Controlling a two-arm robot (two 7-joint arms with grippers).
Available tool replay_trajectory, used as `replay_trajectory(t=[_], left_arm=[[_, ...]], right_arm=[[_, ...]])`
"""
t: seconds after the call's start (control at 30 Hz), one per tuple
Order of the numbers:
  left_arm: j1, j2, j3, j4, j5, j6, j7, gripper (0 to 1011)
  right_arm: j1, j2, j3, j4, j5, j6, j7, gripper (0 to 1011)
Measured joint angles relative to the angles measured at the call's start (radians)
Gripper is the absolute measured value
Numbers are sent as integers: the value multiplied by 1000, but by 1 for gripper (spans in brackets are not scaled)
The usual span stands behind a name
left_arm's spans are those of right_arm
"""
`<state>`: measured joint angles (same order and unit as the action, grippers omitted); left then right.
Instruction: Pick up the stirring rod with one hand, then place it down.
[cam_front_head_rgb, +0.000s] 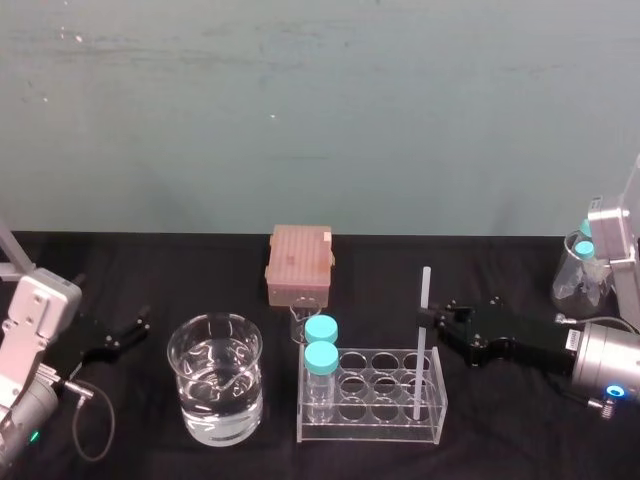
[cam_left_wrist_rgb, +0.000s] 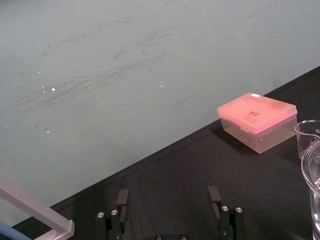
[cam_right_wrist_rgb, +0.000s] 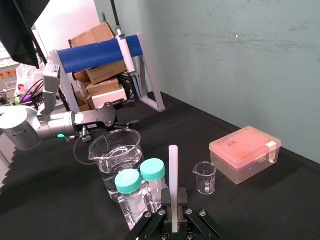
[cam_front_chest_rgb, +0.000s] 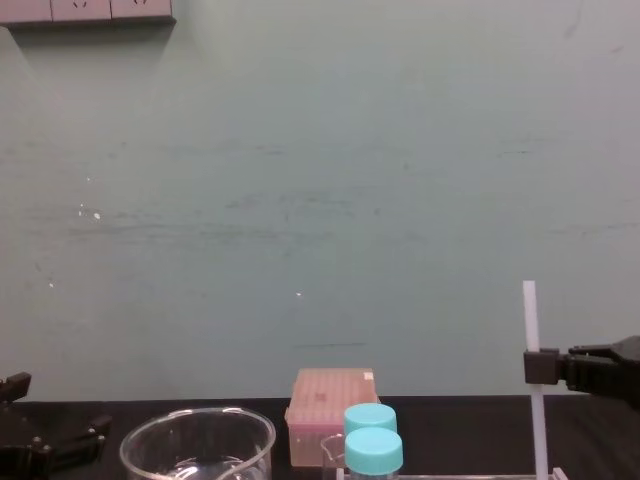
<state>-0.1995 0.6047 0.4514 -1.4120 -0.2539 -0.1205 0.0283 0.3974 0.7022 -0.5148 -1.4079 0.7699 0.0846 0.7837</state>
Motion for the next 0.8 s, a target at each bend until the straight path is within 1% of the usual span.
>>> replay_trajectory(t=[0.8], left_arm=[[0, 0, 0, 0, 0, 0, 0, 1005]], right_arm=[[-10, 3, -9, 3, 8, 4, 3, 61]])
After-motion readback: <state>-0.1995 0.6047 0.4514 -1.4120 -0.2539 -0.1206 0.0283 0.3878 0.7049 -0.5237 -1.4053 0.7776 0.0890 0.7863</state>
